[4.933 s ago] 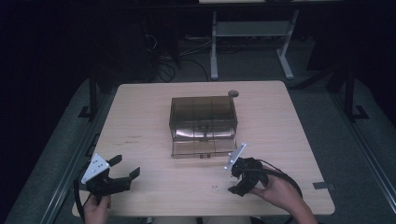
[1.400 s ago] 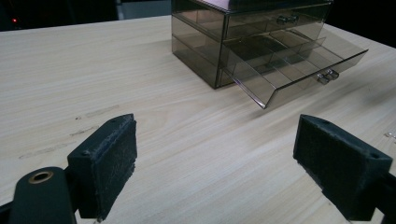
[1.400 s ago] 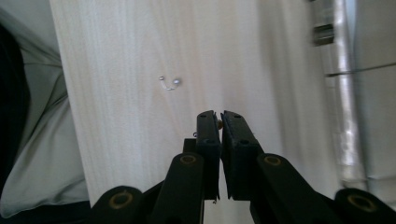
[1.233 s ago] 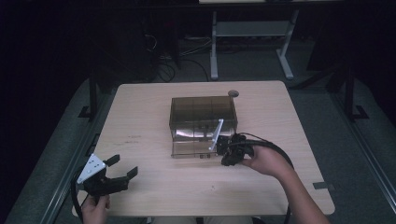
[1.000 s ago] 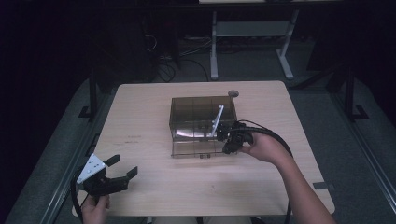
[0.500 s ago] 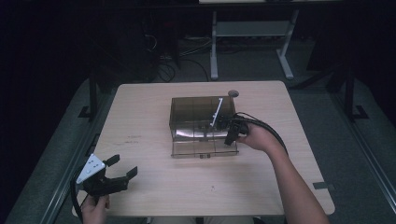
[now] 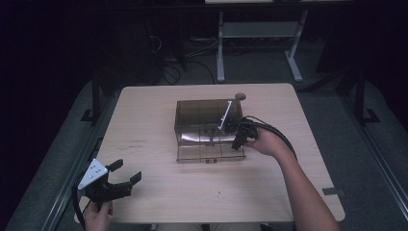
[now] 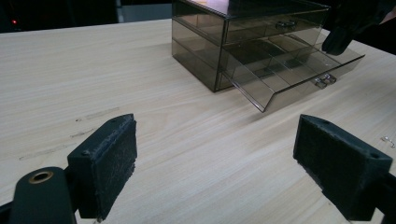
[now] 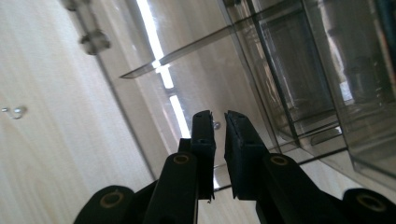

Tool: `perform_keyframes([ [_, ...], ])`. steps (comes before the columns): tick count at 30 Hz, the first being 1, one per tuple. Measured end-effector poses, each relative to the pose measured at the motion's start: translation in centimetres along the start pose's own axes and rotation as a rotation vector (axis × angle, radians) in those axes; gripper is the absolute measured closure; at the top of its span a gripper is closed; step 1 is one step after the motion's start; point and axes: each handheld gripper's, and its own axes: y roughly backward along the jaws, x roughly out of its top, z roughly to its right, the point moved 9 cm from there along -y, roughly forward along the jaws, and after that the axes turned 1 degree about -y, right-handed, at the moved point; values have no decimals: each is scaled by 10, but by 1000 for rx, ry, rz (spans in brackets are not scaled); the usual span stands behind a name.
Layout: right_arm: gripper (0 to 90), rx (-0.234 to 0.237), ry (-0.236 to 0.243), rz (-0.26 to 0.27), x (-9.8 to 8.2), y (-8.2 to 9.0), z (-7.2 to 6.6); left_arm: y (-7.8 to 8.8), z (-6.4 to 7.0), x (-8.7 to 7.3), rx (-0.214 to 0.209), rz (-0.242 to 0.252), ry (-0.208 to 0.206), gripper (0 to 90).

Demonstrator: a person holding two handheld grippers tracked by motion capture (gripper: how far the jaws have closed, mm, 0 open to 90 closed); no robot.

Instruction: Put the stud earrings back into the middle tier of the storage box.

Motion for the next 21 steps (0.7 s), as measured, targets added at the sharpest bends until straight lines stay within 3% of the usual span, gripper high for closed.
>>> perform_keyframes([
  [21,714,11,34,115,-16,33,-41,-1,1,-1,-2,-7,-3,129],
])
